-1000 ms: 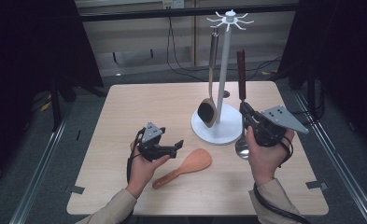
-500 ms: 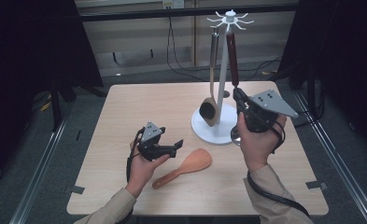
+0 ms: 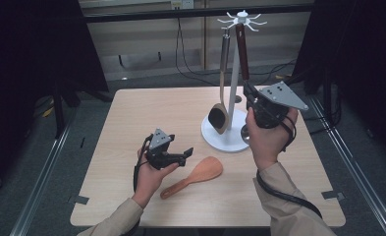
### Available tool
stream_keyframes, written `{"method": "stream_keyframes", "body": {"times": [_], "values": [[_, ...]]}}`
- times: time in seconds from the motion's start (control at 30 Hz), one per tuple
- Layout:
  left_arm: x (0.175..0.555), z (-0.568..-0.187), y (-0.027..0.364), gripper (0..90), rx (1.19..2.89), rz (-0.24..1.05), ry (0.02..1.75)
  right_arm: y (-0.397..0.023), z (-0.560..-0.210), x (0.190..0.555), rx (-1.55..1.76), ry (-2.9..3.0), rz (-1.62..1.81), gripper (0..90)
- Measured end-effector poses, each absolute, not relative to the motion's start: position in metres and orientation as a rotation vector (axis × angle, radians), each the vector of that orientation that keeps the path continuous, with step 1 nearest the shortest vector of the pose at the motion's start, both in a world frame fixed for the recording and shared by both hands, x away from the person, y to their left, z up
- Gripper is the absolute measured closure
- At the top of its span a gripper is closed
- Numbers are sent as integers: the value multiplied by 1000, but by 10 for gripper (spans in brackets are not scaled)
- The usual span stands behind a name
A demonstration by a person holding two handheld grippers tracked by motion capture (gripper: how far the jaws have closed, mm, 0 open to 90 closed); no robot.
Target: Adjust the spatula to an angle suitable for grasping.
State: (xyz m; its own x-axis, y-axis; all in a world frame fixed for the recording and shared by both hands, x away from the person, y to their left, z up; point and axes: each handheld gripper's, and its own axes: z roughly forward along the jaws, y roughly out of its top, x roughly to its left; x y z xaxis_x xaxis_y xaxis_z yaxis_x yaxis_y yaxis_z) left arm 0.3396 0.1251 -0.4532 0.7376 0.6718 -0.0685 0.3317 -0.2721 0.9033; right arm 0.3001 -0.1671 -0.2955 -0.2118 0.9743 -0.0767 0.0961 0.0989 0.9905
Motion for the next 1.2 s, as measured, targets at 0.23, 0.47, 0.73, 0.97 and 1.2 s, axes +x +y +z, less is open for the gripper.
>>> {"method": "stream_keyframes", "body": {"times": [0.23,0.47,0.73,0.97,1.2], "values": [[340,-454,125,138,1882,394,773,-168,-296,307,1115,1478,1187,866],[340,-452,125,138,1872,399,771,-170,-299,307,1131,1489,1173,866],[340,-453,124,138,1875,395,766,-166,-300,314,1168,1475,1169,865],[339,-451,126,138,1872,400,777,-163,-304,323,1192,1464,1184,864],[339,-450,128,138,1867,405,779,-158,-310,328,1208,1438,1224,862]]}}
